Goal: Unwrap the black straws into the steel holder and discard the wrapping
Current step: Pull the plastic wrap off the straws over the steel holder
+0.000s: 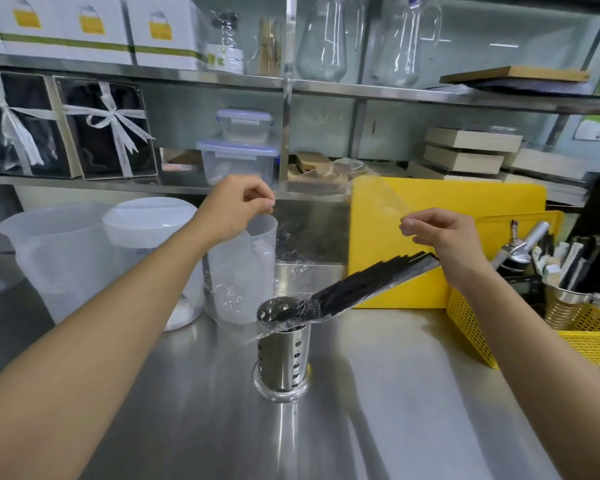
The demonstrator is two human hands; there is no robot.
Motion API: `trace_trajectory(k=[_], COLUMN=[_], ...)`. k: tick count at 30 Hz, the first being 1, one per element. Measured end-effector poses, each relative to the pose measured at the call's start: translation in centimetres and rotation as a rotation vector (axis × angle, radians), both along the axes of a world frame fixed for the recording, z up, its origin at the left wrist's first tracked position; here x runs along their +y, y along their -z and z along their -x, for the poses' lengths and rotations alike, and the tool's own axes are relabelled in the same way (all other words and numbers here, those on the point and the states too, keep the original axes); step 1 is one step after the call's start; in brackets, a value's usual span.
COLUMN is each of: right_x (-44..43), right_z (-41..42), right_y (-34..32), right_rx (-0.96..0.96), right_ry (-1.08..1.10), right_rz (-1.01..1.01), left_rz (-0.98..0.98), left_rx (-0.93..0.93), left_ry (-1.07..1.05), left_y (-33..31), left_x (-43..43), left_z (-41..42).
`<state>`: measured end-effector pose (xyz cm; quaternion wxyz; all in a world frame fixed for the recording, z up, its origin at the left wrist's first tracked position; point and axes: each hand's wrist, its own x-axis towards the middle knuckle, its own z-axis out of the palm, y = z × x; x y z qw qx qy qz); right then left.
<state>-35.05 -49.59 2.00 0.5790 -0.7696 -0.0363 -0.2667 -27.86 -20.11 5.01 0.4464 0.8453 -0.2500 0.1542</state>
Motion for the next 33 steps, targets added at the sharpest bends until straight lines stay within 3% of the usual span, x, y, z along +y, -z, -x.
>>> trace_trajectory(k=[17, 20, 23, 27, 33], right_x=[5.0, 4.5, 3.0, 1.6, 4.0], right_z=[-3.2, -2.9, -2.3, -2.3, -3.0], right_y=[-4.6, -3.8, -2.3, 1.2, 3.9], right_rx=[-0.006, -0.056, -0.119, 0.133, 0.264], right_ry=[-0.057, -0.006, 0.097, -0.043, -0.208], right_rz=[0.283, 0.204, -0.018, -0.237, -0.212], left_rz=[0.25, 0.286, 0.321, 0.367, 0.442], left_rx=[0.071, 0.095, 0.13, 0.157, 0.218], left_ry=[-0.01, -0.057, -0.081, -0.07, -0.058], left_y=[3.1, 4.0, 4.6, 5.1, 6.2], left_x=[3.8, 4.5, 5.0, 5.1, 5.3], left_z=[-1.8, -2.0, -2.1, -2.3, -2.5])
